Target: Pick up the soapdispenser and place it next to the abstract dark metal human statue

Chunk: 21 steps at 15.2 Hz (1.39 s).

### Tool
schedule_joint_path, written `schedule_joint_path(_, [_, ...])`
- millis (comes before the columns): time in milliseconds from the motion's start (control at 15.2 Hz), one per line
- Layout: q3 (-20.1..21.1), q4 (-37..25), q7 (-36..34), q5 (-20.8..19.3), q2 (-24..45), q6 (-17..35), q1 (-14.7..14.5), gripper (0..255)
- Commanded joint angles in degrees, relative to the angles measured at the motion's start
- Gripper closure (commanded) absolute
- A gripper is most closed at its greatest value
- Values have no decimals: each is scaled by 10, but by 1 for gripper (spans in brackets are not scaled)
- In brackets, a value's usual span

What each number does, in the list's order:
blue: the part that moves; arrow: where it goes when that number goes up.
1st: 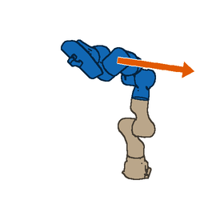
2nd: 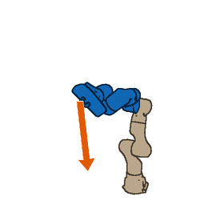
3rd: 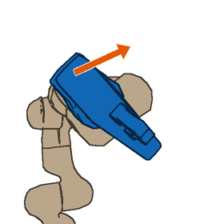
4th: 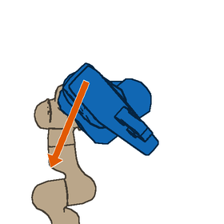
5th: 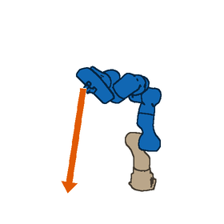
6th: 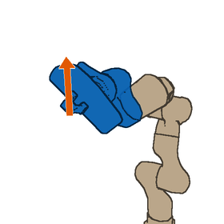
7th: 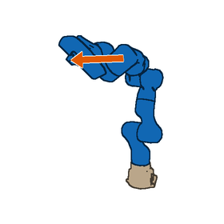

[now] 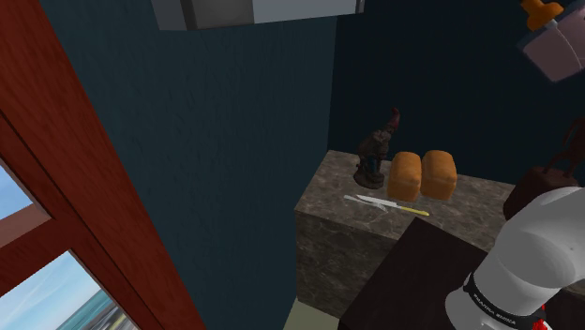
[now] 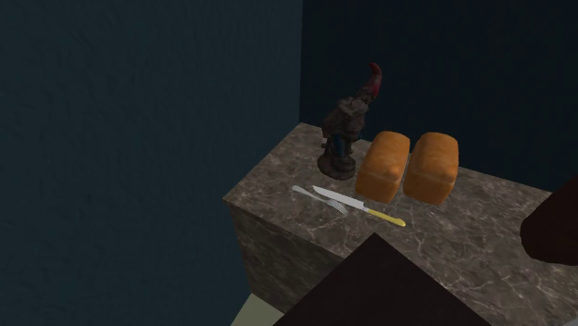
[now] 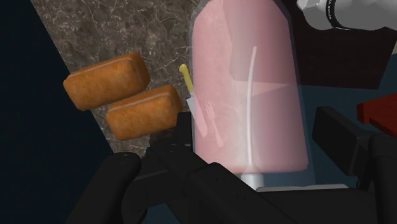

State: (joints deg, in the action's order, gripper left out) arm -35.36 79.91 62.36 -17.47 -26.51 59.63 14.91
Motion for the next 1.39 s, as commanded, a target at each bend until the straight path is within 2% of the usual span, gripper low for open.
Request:
schedule_joint_path(0, [-22,-7,32,-13,-4,-3,3,255])
schedule_joint_path(462, [-126,-63,153,-46,9,-12,-4,255])
schedule_joint_path(660, [-192,-100,212,-52,26,-14,-20,255])
schedule_joint_path(792, [-251,-131,254,-51,43,-15,-42,255])
schedule_joint_path(924, [-330,-168,298,-47,62,-17,-81,255])
schedule_joint_path(990, [-379,-190,320,-44,70,-19,-112,255])
schedule_joint_path(1056, [-436,-214,339,-45,75,-23,-153,255])
schedule_joint_path(1188, [-541,-276,365,-74,60,-43,-264,255])
schedule_joint_path(1254, [-572,-307,371,-97,45,-55,-310,255])
schedule_joint_path(1320, [-540,-274,368,-89,47,-38,-268,255])
